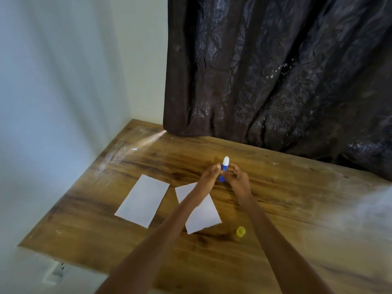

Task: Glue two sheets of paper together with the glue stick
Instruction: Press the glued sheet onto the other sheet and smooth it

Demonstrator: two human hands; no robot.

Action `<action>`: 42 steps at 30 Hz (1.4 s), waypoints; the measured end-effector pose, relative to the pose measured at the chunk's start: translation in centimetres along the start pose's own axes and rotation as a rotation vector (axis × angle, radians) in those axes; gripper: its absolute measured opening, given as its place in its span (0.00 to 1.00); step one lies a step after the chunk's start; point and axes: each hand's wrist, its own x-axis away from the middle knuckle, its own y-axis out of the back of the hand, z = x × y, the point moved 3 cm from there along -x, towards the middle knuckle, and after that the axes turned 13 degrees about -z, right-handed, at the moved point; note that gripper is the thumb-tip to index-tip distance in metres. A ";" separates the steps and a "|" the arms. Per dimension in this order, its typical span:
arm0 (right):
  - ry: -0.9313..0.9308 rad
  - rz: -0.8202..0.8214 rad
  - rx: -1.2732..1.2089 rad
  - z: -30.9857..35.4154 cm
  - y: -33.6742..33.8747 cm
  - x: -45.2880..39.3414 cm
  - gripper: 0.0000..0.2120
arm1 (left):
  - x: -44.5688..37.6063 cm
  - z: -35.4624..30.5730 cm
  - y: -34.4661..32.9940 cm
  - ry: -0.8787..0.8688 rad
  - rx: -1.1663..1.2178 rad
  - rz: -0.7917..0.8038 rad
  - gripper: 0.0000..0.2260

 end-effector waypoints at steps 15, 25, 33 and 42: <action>0.191 0.022 0.246 -2.1 -2.1 -5.4 0.11 | -4.9 2.8 -2.0 0.123 0.179 -0.072 0.23; 0.072 0.058 0.216 -2.6 -1.2 -3.6 0.29 | -3.1 2.9 -0.2 0.064 0.154 -0.088 0.18; 0.208 -0.229 0.120 -0.8 -2.6 4.0 0.09 | 1.1 4.1 10.9 -0.324 -0.740 -0.513 0.18; 0.258 0.191 0.279 0.1 -12.2 11.8 0.04 | 3.6 6.8 19.8 -0.001 -1.125 -0.630 0.36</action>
